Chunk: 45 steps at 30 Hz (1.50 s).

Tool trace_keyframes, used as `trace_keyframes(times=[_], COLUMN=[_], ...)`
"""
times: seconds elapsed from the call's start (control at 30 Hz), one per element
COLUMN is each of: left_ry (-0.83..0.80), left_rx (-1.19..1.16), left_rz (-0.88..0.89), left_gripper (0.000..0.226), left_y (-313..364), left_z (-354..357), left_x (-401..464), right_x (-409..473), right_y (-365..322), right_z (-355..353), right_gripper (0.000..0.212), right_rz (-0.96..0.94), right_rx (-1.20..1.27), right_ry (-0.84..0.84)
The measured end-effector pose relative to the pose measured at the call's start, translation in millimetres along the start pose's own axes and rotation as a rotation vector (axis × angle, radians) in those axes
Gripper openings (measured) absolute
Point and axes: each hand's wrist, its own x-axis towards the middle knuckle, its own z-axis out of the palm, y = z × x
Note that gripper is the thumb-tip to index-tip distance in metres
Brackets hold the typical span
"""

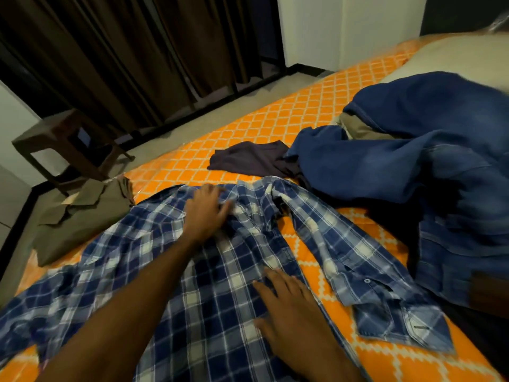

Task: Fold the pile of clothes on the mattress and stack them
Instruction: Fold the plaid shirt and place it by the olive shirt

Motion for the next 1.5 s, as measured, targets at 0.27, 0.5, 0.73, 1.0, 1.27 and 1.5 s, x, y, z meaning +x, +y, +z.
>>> trace_keyframes(times=[0.27,0.5,0.73,1.0,1.27,1.5], left_ry=[-0.572,-0.309,-0.409,-0.329,-0.178,-0.037], left_rx=[0.147,-0.078,-0.013,-0.411,-0.507,-0.296], left_rz=[0.064,-0.036,-0.222,-0.416,-0.316,-0.034], left_gripper=[0.111,0.069,0.048,0.018,0.044,0.021], left_y=[103.9,122.4,132.0,143.5,147.3,88.7], left_z=[7.0,6.4,-11.1,-20.1,-44.1,-99.9], left_x=[7.6,-5.7,-13.6,-4.4,-14.3,-50.1], right_x=[-18.0,-38.1,-89.3,-127.5,-140.3,-119.2], right_y=[28.6,38.6,45.0,59.9,24.8,-70.8], right_z=[-31.5,-65.3,-60.5,-42.4,-62.4,-49.5], right_gripper=[0.067,0.052,0.073,0.096,0.101,0.107], right_rz=[0.301,0.368,0.319,0.256,0.111,-0.070], right_rx=[0.035,0.064,0.151,0.492,0.706,0.453], right_ry=[0.129,-0.261,-0.504,-0.403,-0.327,-0.428])
